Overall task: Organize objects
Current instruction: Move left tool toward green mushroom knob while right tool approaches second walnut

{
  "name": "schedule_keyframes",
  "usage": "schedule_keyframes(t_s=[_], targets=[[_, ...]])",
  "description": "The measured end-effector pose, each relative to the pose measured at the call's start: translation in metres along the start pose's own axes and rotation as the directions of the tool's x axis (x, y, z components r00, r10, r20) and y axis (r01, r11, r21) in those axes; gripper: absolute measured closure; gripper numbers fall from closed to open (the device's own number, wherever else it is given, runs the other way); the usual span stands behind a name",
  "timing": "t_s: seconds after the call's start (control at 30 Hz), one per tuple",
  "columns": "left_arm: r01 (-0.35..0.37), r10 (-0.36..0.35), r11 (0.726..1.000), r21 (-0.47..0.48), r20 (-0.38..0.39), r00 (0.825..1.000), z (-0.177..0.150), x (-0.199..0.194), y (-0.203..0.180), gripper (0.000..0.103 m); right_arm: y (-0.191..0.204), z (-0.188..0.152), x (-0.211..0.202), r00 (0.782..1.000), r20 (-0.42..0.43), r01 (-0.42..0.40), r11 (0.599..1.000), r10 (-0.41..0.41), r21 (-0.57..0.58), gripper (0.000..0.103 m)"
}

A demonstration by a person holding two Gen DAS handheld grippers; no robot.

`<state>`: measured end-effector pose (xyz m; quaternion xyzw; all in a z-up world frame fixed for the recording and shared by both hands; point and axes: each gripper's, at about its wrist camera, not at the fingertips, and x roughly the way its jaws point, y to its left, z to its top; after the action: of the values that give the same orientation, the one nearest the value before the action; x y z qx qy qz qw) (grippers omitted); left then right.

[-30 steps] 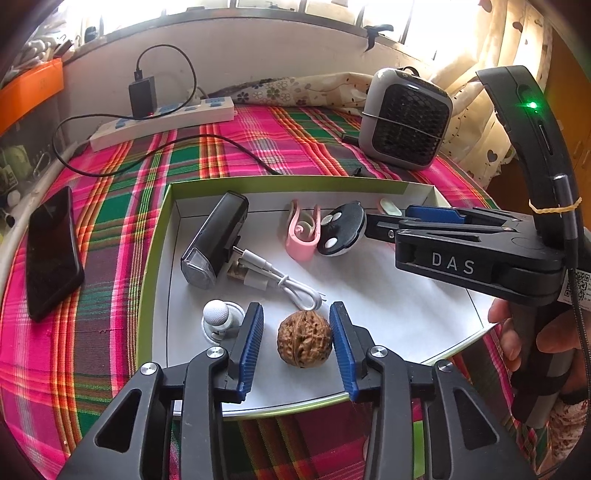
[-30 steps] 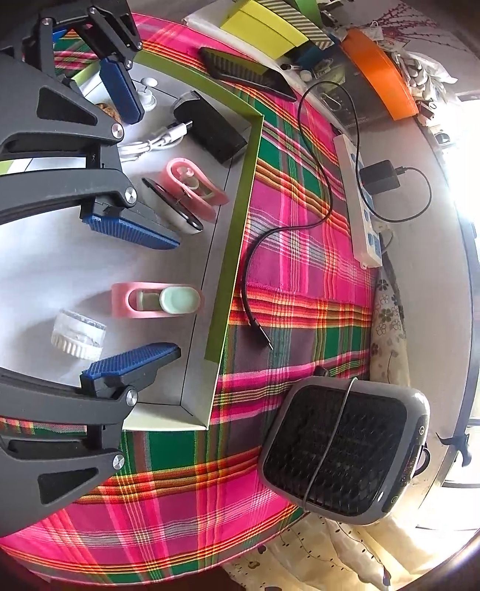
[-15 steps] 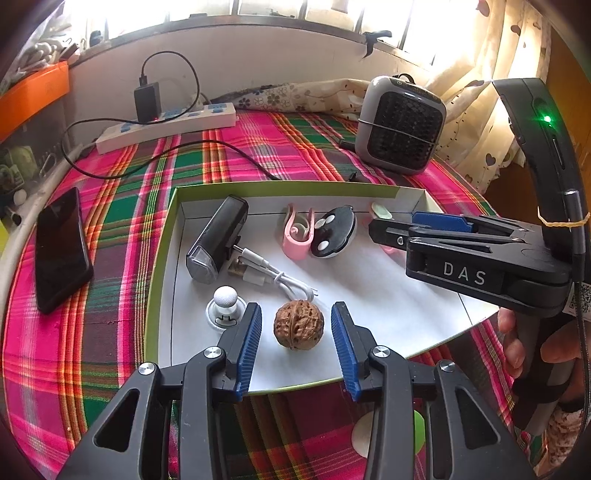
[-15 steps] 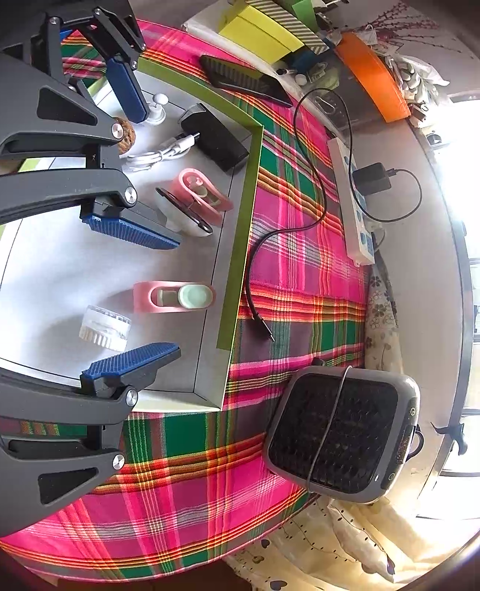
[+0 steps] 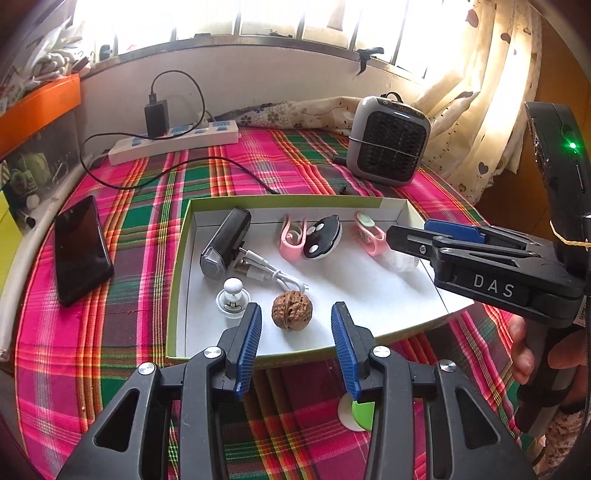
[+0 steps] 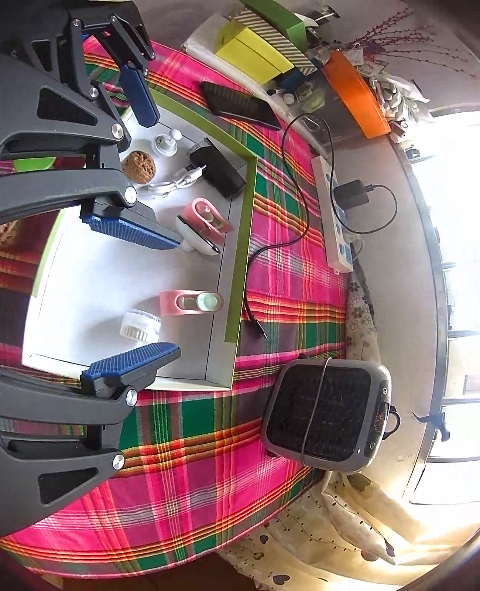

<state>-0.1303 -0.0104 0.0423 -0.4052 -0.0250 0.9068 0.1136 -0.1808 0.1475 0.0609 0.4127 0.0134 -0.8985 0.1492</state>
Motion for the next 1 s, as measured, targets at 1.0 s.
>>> schedule_keyframes(t_s=[1.0], targets=[[0.154, -0.154, 0.988, 0.024, -0.003, 0.988, -0.043, -0.024, -0.019, 0.064, 0.004, -0.071, -0.061, 0.997, 0.066, -0.025, 0.998, 0.029, -0.062, 0.05]])
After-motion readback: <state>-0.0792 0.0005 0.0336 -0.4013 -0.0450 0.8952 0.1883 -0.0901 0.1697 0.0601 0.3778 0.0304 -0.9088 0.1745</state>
